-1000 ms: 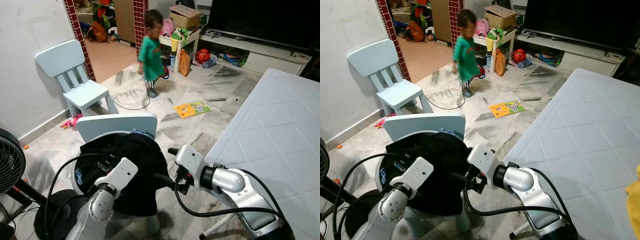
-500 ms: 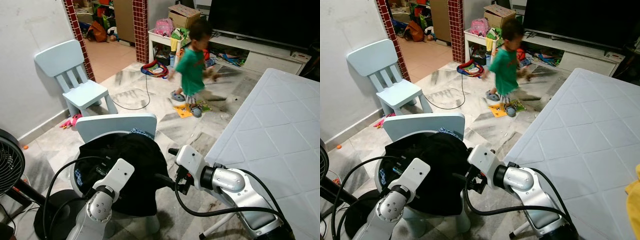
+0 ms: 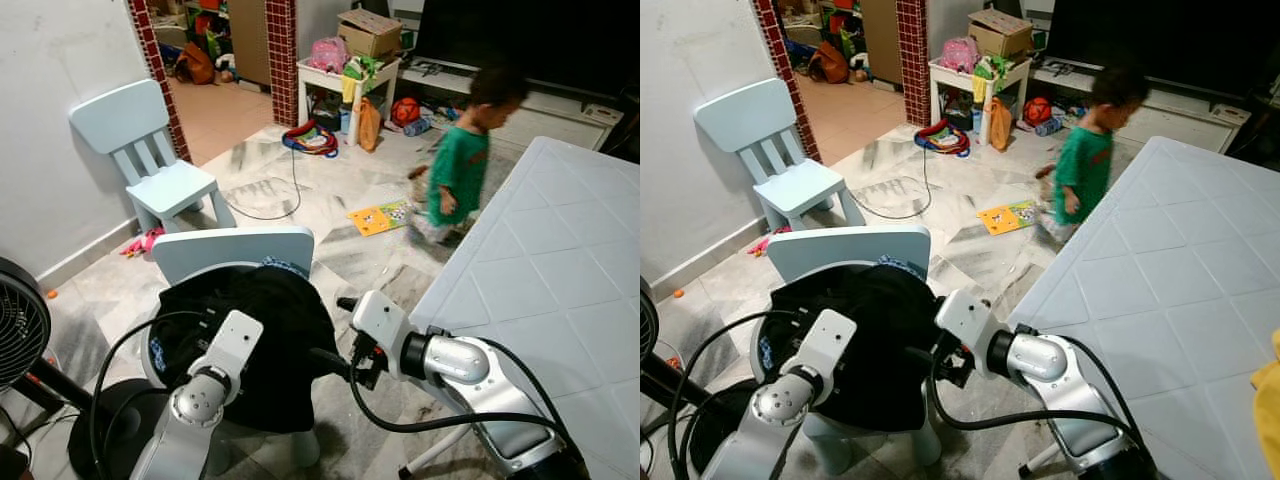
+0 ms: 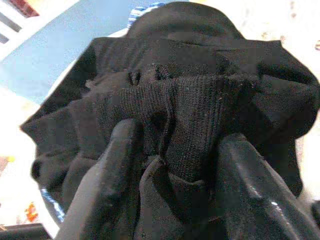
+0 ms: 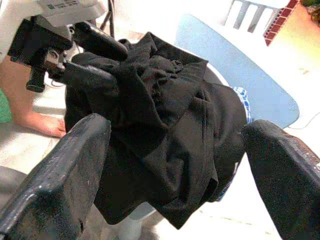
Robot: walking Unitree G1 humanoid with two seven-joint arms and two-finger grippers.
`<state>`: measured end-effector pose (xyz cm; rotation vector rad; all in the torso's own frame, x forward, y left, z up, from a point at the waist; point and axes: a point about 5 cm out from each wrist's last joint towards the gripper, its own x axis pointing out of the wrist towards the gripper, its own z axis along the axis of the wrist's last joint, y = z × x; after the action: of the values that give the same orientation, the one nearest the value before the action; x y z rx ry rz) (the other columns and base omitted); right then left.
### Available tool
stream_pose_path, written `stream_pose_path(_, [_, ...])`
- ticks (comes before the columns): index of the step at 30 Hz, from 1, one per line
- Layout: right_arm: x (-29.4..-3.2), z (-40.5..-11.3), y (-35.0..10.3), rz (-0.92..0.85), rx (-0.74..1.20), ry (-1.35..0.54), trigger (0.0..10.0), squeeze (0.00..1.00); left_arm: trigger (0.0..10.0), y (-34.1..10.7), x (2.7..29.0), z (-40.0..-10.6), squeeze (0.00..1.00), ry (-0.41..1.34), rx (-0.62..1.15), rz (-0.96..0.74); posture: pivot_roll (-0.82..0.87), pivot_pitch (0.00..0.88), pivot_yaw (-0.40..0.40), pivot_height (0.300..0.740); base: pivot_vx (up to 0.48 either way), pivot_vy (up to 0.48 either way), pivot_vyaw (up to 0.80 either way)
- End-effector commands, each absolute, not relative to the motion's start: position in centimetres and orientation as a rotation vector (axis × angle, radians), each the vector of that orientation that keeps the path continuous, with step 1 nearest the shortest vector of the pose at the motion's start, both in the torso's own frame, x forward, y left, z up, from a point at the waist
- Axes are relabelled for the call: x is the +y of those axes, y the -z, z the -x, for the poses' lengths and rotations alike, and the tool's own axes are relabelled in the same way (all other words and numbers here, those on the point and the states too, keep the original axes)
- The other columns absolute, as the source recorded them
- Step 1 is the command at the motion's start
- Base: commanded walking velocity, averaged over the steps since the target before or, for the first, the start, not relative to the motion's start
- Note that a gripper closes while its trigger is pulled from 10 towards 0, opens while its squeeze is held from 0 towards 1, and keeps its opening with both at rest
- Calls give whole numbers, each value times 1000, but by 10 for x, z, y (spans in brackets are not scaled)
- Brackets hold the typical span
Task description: Hang hanger
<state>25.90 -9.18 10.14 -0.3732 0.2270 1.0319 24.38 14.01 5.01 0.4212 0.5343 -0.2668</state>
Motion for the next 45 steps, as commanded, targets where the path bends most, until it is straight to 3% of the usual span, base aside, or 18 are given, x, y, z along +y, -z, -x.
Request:
stream_pose_path(1, [-89, -258, -104, 379, 213, -1046, 10000, 0, 10000, -46, 140, -244, 0, 291, 572, -411, -122, 0, 5, 740, 0, 0, 0])
stream_pose_path(2, [-89, -259, -104, 379, 213, -1045, 10000, 0, 8941, -45, 139, -244, 0, 299, 577, -404, -123, 0, 6, 740, 0, 0, 0])
stream_pose_path(3, [-90, -259, -104, 380, 213, -1044, 10000, 0, 3569, -44, 139, -244, 0, 300, 579, -394, -124, 0, 7, 740, 0, 0, 0])
stream_pose_path(4, [-90, -259, -104, 380, 213, -1044, 10000, 0, 3569, -44, 139, -244, 0, 300, 579, -394, -124, 0, 7, 740, 0, 0, 0])
stream_pose_path(5, [-90, -258, -104, 380, 213, -1044, 10000, 0, 0, -44, 139, -244, 0, 304, 582, -390, -124, 0, 7, 740, 0, 0, 0])
stream_pose_path(16, [-90, -258, -103, 378, 216, -1044, 10000, 0, 0, -42, 140, -244, 0, 314, 591, -391, -118, 0, 7, 740, 0, 0, 0])
stream_pose_path(30, [-87, -260, -101, 373, 212, -1047, 10000, 0, 0, -59, 147, -250, 0, 198, 414, -427, -104, 0, 5, 740, 0, 0, 0])
stream_pose_path(36, [-89, -266, -102, 375, 201, -1021, 10000, 0, 0, -91, 161, -264, 0, -35, 163, -528, -98, 0, 4, 740, 0, 0, 0])
stream_pose_path(37, [-90, -268, -103, 373, 195, -1010, 10000, 0, 0, -113, 161, -267, 0, -84, -16, -610, -95, 0, 3, 740, 0, 0, 0])
stream_pose_path(39, [-89, -269, -103, 372, 190, -1006, 10000, 0, 0, -126, 160, -268, 0, -112, -116, -644, -95, 0, 3, 740, 0, 0, 0])
stream_pose_path(40, [-88, -271, -104, 368, 184, -1001, 10000, 0, 0, -148, 155, -266, 0, -131, -295, -707, -87, 0, -1, 740, 0, 0, 0])
stream_pose_path(41, [-87, -271, -104, 368, 182, -1002, 10000, 0, 0, -155, 153, -264, 0, -141, -358, -724, -87, 0, -1, 740, 0, 0, 0])
stream_pose_path(45, [-86, -272, -104, 369, 178, -1007, 10000, 0, 0, -157, 152, -263, 0, -156, -405, -733, -83, 0, -5, 740, 0, 0, 0])
